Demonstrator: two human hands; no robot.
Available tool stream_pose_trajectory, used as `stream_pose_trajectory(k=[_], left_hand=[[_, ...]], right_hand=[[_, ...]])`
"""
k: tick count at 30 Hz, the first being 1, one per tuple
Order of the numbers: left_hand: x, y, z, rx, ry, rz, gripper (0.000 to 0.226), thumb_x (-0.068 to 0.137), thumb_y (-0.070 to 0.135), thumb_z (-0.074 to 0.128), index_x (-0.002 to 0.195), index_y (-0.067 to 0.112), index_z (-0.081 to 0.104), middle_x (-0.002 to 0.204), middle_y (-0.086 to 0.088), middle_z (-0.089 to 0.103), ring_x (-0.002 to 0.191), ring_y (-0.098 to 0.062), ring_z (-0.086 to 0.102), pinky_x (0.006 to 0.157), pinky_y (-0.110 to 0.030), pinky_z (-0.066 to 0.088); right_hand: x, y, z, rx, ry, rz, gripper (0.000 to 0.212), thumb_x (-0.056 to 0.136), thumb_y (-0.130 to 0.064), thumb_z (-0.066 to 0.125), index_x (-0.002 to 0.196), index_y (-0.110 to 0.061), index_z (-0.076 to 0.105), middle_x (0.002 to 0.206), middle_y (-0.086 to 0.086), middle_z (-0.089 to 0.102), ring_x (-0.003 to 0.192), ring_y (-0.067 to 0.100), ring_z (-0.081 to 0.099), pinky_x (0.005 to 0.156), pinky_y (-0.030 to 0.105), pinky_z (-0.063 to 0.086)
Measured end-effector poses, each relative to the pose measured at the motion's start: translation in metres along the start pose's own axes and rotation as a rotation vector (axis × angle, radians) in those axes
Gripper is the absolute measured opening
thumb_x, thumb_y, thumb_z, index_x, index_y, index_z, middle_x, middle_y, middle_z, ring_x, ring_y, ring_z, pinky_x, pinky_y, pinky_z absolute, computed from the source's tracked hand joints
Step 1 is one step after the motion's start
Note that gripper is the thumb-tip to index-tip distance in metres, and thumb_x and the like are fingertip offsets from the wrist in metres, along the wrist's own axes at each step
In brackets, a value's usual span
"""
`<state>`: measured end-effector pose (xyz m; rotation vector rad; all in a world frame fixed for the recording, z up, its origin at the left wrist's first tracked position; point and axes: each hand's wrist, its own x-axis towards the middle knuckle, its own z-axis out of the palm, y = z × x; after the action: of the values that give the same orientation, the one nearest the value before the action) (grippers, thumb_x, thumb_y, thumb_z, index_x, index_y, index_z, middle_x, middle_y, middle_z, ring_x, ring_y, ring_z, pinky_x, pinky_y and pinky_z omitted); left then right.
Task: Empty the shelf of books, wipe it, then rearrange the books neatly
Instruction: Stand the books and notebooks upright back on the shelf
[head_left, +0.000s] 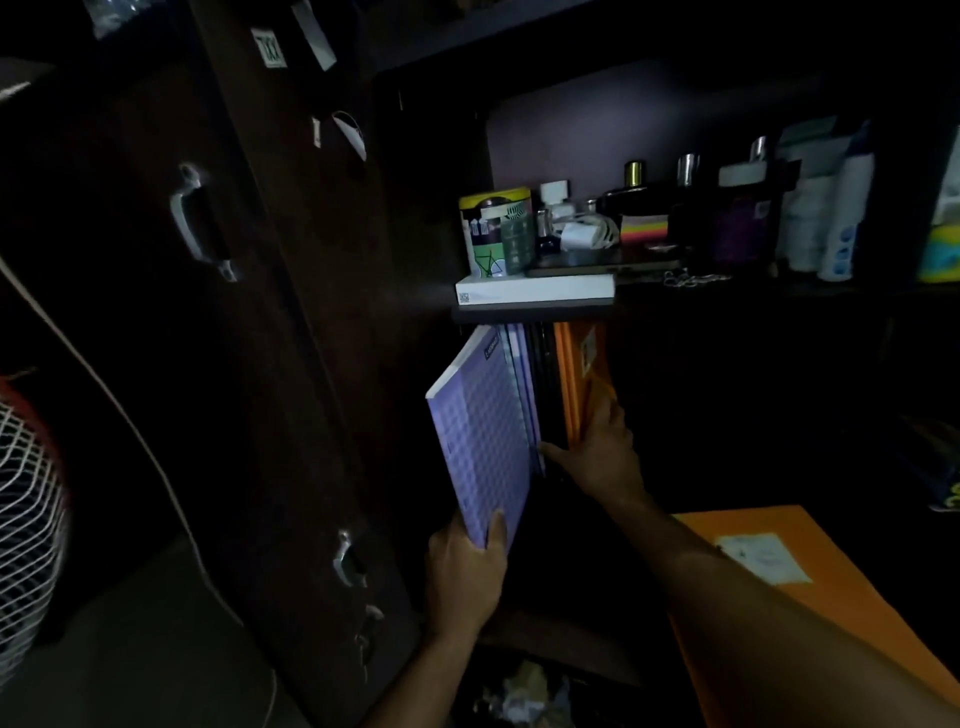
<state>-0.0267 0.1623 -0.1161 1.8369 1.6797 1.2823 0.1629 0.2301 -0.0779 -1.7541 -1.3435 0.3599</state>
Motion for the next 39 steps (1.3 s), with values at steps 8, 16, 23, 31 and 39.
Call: stream_pose_trajectory(k=[8,16,23,31,39], left_hand=[[-0.004,0.003,0.001,-0.024,0.024,0.000,0.046,0.094,0.050,0.059,0.120,0.014,0.068,0.110,-0.004,0.072,0.103,-0.024,0.068,0.085,-0.037,0.056],[-0.005,0.005,0.003,-0.048,0.032,0.011,0.040,0.096,0.041,0.062,0.126,0.015,0.066,0.114,0.003,0.069,0.108,-0.018,0.066,0.088,-0.030,0.054],[-0.005,0.001,0.005,-0.085,0.020,-0.002,0.048,0.091,0.051,0.060,0.125,0.017,0.066,0.114,0.004,0.070,0.107,-0.017,0.066,0.088,-0.031,0.054],[-0.011,0.006,-0.002,-0.173,-0.076,-0.016,0.043,0.081,0.060,0.059,0.111,0.032,0.070,0.103,0.016,0.073,0.097,-0.003,0.069,0.088,-0.031,0.058],[-0.007,0.014,-0.002,-0.117,-0.190,0.010,0.014,0.093,0.043,0.064,0.082,0.036,0.070,0.085,0.024,0.074,0.083,0.005,0.069,0.077,-0.023,0.056]], right_hand=[[0.012,0.030,0.020,0.195,0.030,-0.102,0.117,0.069,-0.063,0.081,0.157,-0.035,0.009,0.158,0.005,0.035,0.140,0.032,0.042,0.107,0.060,0.043],[0.009,0.019,0.019,0.220,0.101,-0.157,0.118,0.070,-0.036,0.087,0.157,-0.040,0.007,0.158,0.002,0.032,0.136,0.031,0.045,0.102,0.056,0.048],[0.019,0.046,-0.019,0.351,0.433,0.077,0.102,0.069,-0.033,0.089,0.151,-0.030,0.028,0.146,0.010,0.048,0.123,0.037,0.056,0.095,0.050,0.051],[0.017,0.044,-0.026,0.424,0.416,0.074,0.078,0.073,-0.032,0.087,0.141,-0.020,0.049,0.116,0.007,0.065,0.096,0.024,0.064,0.082,0.031,0.049],[0.018,0.044,-0.024,0.417,0.402,0.091,0.068,0.073,-0.029,0.088,0.132,-0.023,0.054,0.113,0.006,0.067,0.090,0.019,0.062,0.078,0.032,0.051]])
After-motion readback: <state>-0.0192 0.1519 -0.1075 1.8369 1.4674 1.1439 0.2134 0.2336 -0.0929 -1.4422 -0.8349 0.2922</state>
